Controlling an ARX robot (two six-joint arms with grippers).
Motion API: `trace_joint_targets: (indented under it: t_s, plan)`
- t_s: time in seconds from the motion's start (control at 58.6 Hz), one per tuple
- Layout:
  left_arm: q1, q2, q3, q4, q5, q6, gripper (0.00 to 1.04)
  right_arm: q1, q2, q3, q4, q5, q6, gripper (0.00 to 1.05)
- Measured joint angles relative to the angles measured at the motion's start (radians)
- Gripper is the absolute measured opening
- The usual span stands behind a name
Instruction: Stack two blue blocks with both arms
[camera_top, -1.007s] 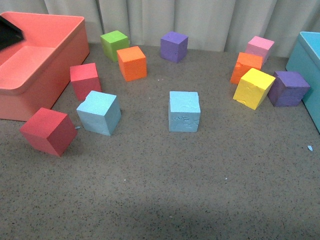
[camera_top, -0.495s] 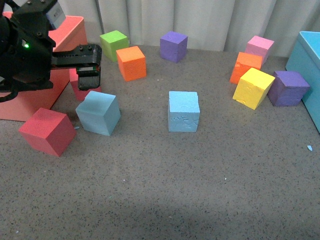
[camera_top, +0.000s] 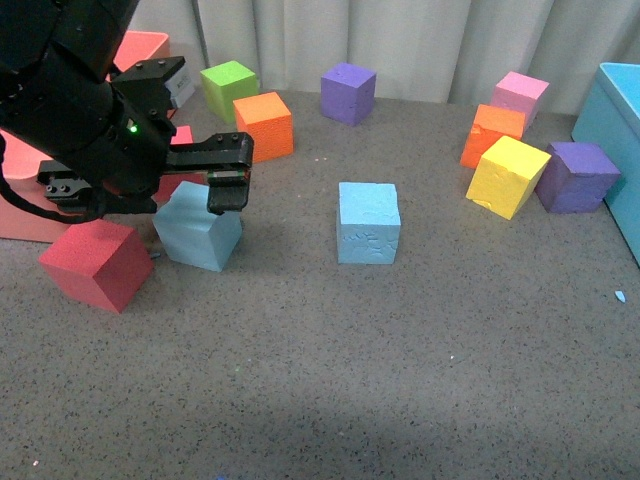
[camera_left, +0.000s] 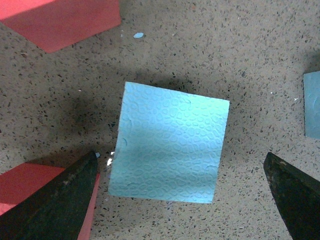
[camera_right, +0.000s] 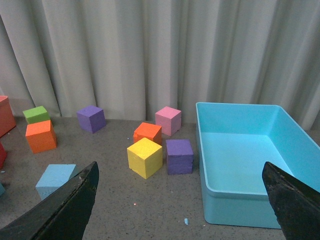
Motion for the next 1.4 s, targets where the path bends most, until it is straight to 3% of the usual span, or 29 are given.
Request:
trace_joint_targets:
  t_s: [0.376, 0.632, 0.837, 1.247, 1.4]
  plan:
    - [-0.011, 0.129, 0.116, -0.076, -0.038, 0.007, 0.97, 0.0, 0.0, 0.0, 0.0, 0.0, 0.0, 0.95]
    - [-0.014, 0.145, 0.126, -0.081, -0.05, -0.003, 0.61, 0.0, 0.0, 0.0, 0.0, 0.0, 0.0, 0.95]
    - [-0.064, 0.094, 0.124, -0.098, -0.037, -0.073, 0.47, 0.0, 0.0, 0.0, 0.0, 0.0, 0.0, 0.95]
    - [-0.265, 0.06, 0.335, -0.249, -0.101, -0.283, 0.45, 0.0, 0.0, 0.0, 0.0, 0.0, 0.0, 0.95]
    - [-0.338, 0.089, 0.417, -0.326, -0.17, -0.353, 0.45, 0.0, 0.0, 0.0, 0.0, 0.0, 0.0, 0.95]
